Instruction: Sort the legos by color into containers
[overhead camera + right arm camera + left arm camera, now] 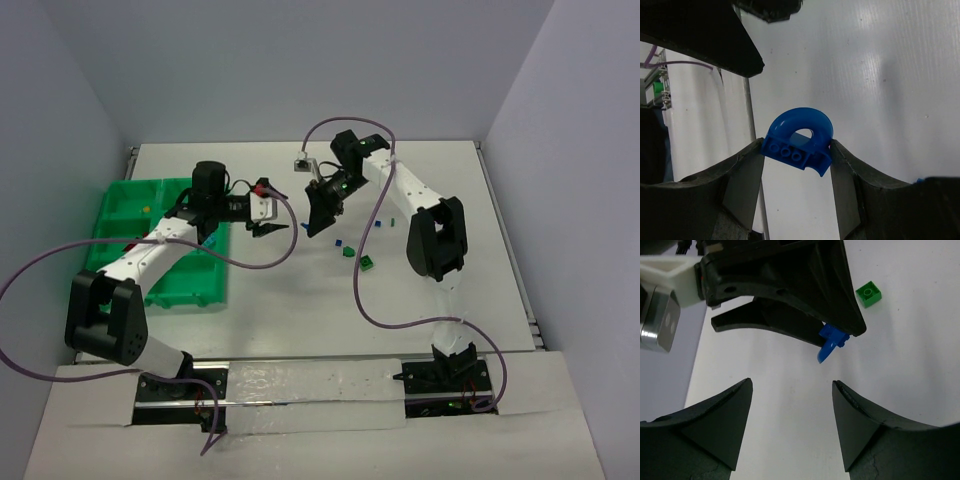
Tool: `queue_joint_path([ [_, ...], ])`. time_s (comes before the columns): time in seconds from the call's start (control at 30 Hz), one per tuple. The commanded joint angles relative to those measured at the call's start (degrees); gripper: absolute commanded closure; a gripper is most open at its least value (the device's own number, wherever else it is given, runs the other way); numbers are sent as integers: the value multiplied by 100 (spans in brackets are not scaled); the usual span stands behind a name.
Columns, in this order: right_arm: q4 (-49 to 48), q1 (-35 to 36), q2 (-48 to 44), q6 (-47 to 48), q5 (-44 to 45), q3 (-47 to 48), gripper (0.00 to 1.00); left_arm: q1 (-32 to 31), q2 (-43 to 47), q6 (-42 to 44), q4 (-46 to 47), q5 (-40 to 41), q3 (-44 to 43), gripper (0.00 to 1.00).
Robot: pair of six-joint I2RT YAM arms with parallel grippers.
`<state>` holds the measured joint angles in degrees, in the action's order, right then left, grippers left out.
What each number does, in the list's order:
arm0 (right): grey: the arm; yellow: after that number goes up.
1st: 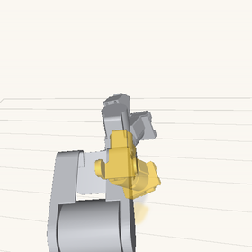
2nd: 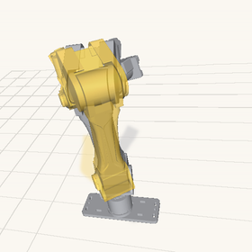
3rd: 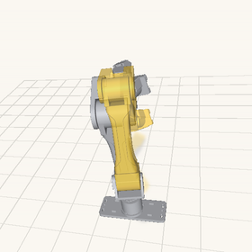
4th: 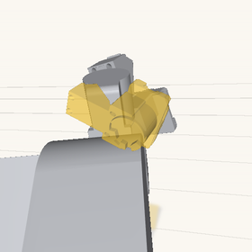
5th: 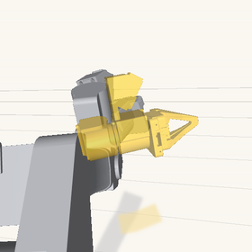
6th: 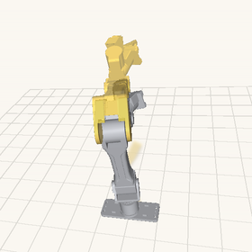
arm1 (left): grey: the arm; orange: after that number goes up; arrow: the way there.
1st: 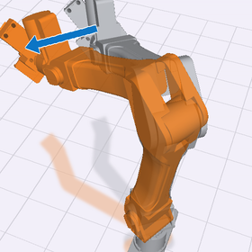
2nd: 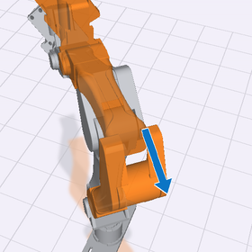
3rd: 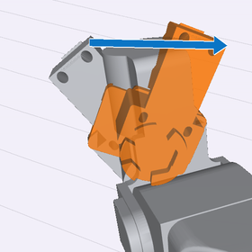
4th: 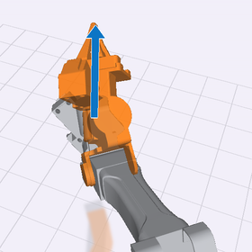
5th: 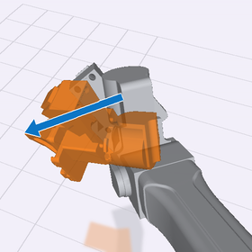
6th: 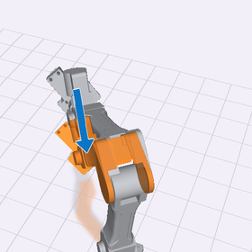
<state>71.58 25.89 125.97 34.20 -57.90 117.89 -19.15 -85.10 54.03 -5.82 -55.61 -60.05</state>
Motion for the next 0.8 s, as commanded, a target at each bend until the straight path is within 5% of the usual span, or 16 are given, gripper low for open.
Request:
queue_joint_path([
  [0.0,126,69,-97,68,-112,229,48,-101,137,1216,-200,-410,-57,26],
  [0.77,-10,253,-114,-173,-139,387,49,-443,-701,2764,-2198,-1048,-1116,42],
])
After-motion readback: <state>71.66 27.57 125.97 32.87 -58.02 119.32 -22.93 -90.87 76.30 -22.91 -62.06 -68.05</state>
